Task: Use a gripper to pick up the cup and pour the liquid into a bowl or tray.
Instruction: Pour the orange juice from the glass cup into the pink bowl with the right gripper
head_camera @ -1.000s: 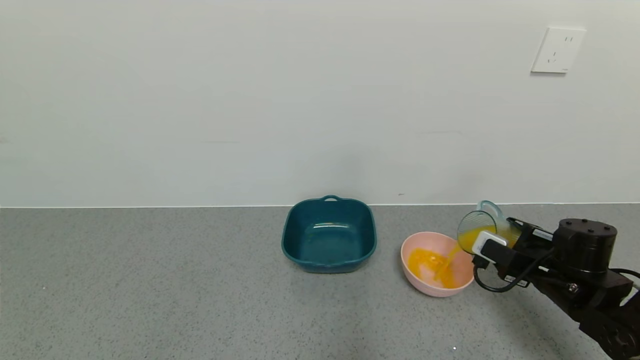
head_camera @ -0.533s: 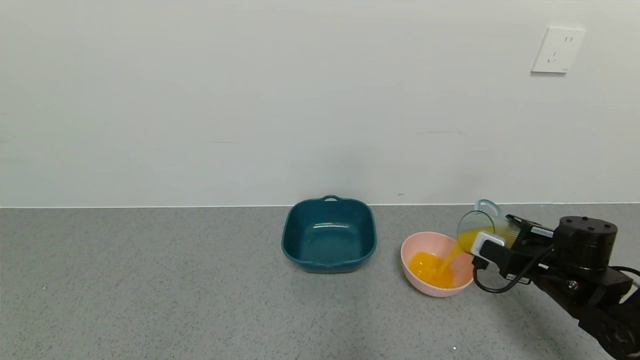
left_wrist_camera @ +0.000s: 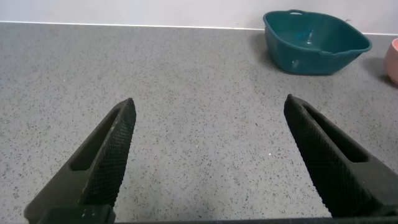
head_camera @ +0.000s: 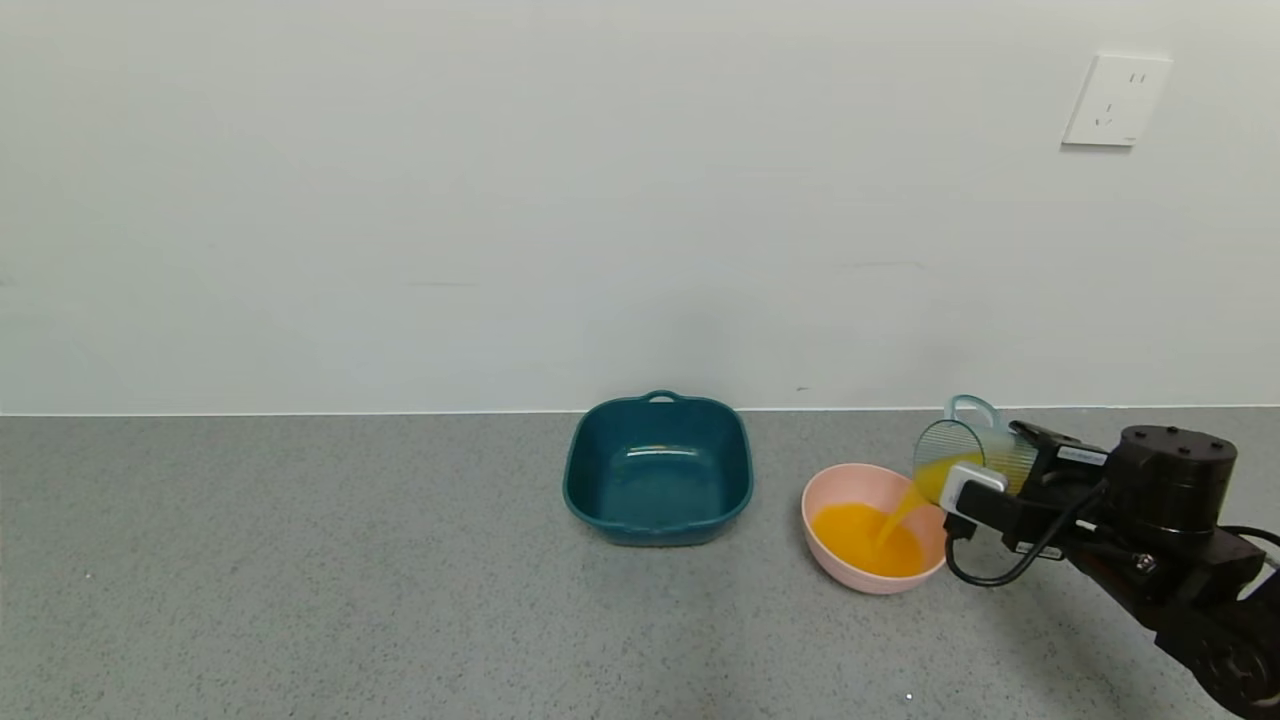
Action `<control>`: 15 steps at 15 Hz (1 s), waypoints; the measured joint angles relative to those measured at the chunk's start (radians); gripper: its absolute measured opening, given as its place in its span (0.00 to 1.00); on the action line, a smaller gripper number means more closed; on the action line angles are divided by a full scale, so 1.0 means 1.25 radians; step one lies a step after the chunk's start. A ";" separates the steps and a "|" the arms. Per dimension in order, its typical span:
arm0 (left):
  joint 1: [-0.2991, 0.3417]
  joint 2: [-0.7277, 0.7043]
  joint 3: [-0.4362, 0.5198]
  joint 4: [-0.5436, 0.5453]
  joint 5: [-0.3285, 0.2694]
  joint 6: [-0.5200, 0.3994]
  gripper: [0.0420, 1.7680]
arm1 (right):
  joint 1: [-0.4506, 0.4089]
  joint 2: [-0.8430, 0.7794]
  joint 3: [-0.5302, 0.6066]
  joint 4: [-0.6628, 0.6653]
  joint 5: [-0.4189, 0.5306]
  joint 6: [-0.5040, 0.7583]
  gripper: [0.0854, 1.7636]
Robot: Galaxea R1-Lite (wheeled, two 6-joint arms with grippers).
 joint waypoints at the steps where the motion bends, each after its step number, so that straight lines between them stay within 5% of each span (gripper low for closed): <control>1: 0.000 0.000 0.000 0.000 0.000 0.000 0.97 | 0.000 0.000 -0.001 0.000 0.000 -0.004 0.74; 15: 0.000 0.000 0.000 0.000 0.000 0.000 0.97 | 0.027 0.001 -0.027 -0.002 -0.027 -0.115 0.74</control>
